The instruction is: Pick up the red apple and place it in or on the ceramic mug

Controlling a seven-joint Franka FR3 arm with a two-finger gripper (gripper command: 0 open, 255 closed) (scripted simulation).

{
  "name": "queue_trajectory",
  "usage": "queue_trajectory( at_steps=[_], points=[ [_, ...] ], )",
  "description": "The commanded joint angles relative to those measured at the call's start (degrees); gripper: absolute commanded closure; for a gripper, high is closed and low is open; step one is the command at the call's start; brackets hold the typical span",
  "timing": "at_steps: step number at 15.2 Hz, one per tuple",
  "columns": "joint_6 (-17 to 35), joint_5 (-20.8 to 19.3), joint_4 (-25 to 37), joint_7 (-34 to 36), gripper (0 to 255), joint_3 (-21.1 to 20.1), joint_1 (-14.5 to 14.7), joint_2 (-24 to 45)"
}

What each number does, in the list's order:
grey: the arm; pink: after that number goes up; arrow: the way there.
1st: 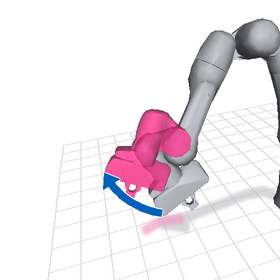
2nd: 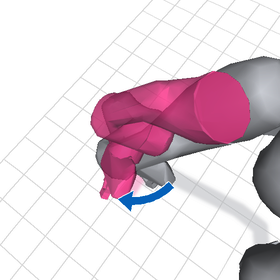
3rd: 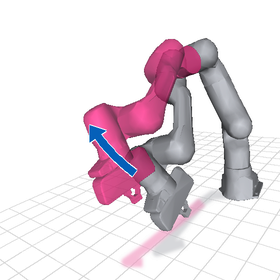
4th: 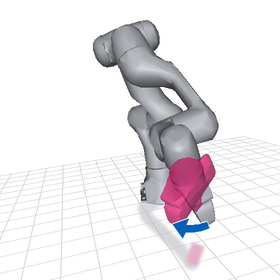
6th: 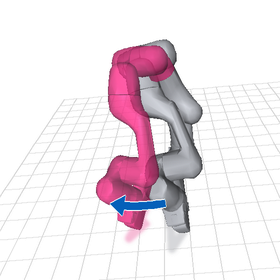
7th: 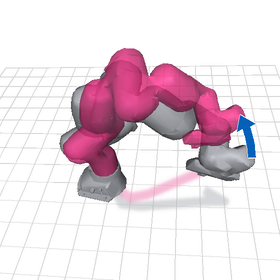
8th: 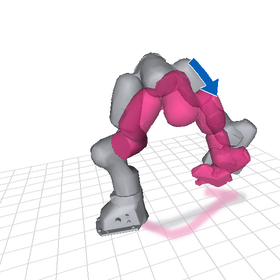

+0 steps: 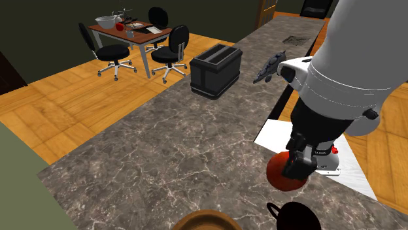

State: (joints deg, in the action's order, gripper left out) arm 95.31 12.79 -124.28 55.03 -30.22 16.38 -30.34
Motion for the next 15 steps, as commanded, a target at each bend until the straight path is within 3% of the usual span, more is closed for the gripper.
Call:
queue_trajectory(
  at_steps=[1, 4, 15],
  points=[
    [-0.8, 1.3, 0.5, 2.8, 255, -2.0, 1.1, -0.7],
    [-2.1, 2.8, 2.2, 6.8, 255, -4.8, 2.3, -0.9],
    [6.2, 4.2, -6.2, 6.5, 255, -6.7, 2.9, -1.1]
  ],
)
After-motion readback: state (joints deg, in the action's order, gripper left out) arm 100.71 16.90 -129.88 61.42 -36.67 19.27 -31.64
